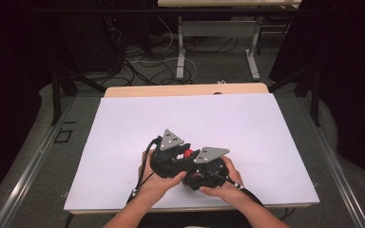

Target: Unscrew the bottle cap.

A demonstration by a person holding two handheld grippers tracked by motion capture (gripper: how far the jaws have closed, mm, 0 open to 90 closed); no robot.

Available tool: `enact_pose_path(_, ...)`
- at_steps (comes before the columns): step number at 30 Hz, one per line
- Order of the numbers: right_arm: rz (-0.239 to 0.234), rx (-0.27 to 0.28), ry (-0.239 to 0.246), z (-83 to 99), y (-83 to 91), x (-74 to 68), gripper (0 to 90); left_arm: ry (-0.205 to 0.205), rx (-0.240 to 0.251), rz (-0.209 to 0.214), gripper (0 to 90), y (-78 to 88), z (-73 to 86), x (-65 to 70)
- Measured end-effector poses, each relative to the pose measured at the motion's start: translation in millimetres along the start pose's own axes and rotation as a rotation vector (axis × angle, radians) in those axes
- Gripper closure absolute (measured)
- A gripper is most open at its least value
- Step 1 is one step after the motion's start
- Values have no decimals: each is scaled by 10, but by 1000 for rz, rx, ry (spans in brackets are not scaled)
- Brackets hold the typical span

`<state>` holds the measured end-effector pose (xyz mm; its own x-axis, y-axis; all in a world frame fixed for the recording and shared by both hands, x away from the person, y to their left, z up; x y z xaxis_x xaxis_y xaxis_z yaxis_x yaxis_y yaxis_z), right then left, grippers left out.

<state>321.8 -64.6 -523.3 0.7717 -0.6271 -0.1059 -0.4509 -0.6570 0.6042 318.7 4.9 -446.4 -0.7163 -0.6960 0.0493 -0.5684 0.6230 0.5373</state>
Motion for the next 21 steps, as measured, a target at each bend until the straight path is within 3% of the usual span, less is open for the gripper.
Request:
enact_pose_path(4, 3, 11, -11, -6, -5, 2, 296, 37, 0, -18, 610, -4, -4, -1)
enact_pose_path(10, -35, 4, -8, 0, 0, 2, 296, -15, 7, 24, 561, -6, -10, -37)
enact_pose_path(11, -46, 4, -14, -6, 14, 0, 295, -31, 2, 70, 507, 29, -6, -63)
enact_pose_path(13, -60, 10, -12, -13, 23, 9, 295, -27, 22, 91, 467, 50, -16, -71)
enact_pose_path(15, -72, -1, -13, -8, 34, 15, 295, -54, 33, 109, 439, 94, -18, -114)
enact_pose_path(18, -92, 4, -2, -14, 43, 25, 295, -83, 45, 176, 408, 168, -13, -157)
enact_pose_path(19, -98, 5, 7, -15, 45, 19, 295, -97, 35, 269, 408, 219, -6, -165)
enact_pose_path(21, -123, -11, 27, -9, 60, 2, 295, -127, 35, 335, 410, 248, 2, -169)
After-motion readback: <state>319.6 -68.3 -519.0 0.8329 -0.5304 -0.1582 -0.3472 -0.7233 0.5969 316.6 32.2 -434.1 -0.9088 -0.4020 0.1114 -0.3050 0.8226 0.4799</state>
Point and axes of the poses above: each handheld gripper's, and its own axes: y roughly backward along the jaws, z roughly out of its underside, x roughly to its right, the point moved 7 cm from there along -y, roughly forward along the jaws, and after that the axes turned 7 degrees about -y, right-handed, at the moved point
